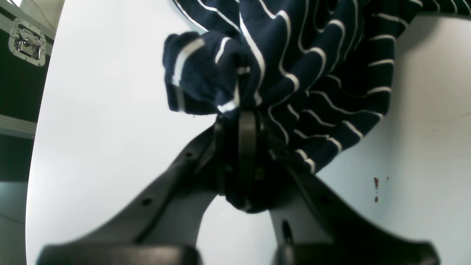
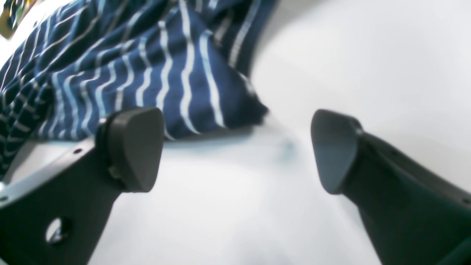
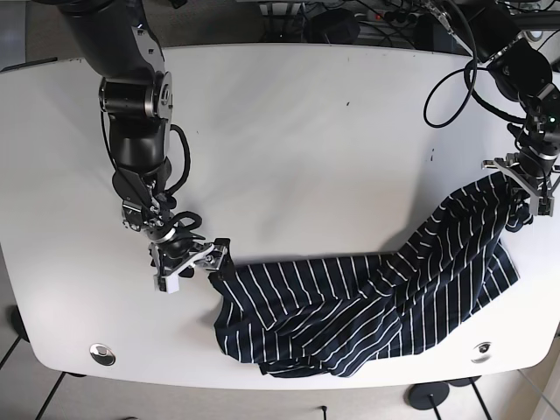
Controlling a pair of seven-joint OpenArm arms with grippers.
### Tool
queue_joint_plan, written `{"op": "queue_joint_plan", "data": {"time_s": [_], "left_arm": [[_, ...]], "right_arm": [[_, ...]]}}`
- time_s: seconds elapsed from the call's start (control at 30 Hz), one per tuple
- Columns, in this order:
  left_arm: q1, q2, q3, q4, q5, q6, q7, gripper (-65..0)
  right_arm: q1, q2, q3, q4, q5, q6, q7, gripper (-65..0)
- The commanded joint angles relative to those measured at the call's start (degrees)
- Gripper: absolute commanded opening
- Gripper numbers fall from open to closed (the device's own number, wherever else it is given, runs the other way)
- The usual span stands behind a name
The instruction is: Fold the T-shirt properly
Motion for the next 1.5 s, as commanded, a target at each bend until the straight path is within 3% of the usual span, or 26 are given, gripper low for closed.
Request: {"op": "queue_joint_plan", "data": {"time_s": [0.03, 0.23, 0.43, 0.53, 0.6, 0.63, 0.67, 0.77, 0.9, 0.97, 1.03, 1.07, 1.1, 1.13, 1.27, 1.5], "left_arm": [[-0.9, -1.2, -0.1, 1.1, -1.0, -0.1, -1.3, -65.0], [-0.3, -1.1, -0.2, 1.4, -1.1, -0.9, -1.2, -65.0], [1.1, -1.1, -0.3, 1.4, -0.9, -0.9, -1.2, -65.0], [2.5, -1.2, -0.3, 1.4, -1.0, -0.9, -1.2, -65.0], [3.2, -1.2, -0.4, 1.5, -1.0, -0.9, -1.3, -65.0], [3.3, -1.2, -0.4, 1.5, -1.0, -0.9, -1.3, -65.0], [3.3, -1.2, -0.4, 1.5, -1.0, -0.9, -1.3, -65.0], [3.3, -1.2, -0.4, 1.5, -0.9, -0.9, -1.3, -65.0], [3.3, -1.6, -0.4, 1.5, -0.9, -0.9, -1.2, -65.0], [3.3, -2.1, -0.4, 1.5, -0.9, -0.9, -1.2, -65.0], [3.3, -2.1, -0.4, 1.5, -1.0, -0.9, -1.2, -65.0], [3.3, -2.1, -0.4, 1.5, -1.0, -0.9, -1.2, -65.0], [3.3, -2.1, -0.4, 1.5, -1.0, -0.9, -1.2, -65.0], [3.3, -2.1, -0.3, 1.8, -1.0, -0.9, -1.2, -65.0], [6.9, -1.7, -0.1, 7.8, -1.3, -0.9, -1.1, -65.0], [19.0, 1.2, -0.7, 15.2, -6.4, -0.9, -1.2, -65.0]], "right_arm": [[2.3, -0.6, 0.1, -1.7, 0.7, 0.45, 5.3, -4.4], [2.3, -3.5, 0.0, -6.5, 0.7, 0.19, 11.2, -4.4], [2.3, -5.3, 0.0, -7.6, 0.6, 0.1, 13.2, -5.9], [2.3, -5.7, 0.0, -7.6, 0.6, 0.1, 13.9, -27.4], [2.9, -5.7, 0.0, -7.3, 0.6, -0.07, 14.0, -54.4], [3.5, -5.7, 0.0, -7.6, 0.6, -0.86, 14.0, -62.0], [3.5, -5.7, 0.0, -7.2, 0.6, -2.71, 14.0, -62.3], [3.6, -5.7, 0.0, -7.0, 0.6, -3.41, 14.0, -63.3], [2.0, -5.7, 0.0, -1.9, 0.8, -3.85, 13.7, -62.3], [1.4, -5.7, 0.0, 0.0, 0.8, -3.94, 13.7, -58.5], [1.5, -5.4, 0.0, -0.9, 0.7, -3.94, 13.7, -43.3], [1.8, -5.0, 0.0, -1.9, 0.7, -4.03, 13.7, -26.2], [1.9, -4.4, 0.0, -2.6, 0.7, -4.56, 13.7, -15.4], [2.0, -4.0, 0.0, -3.2, 0.7, -6.58, 13.7, -1.3], [2.9, -3.8, 0.0, -3.4, 0.7, -11.24, 13.8, 0.0], [3.0, -4.1, 0.0, -3.4, 0.7, -10.89, 13.8, 0.0]]}}
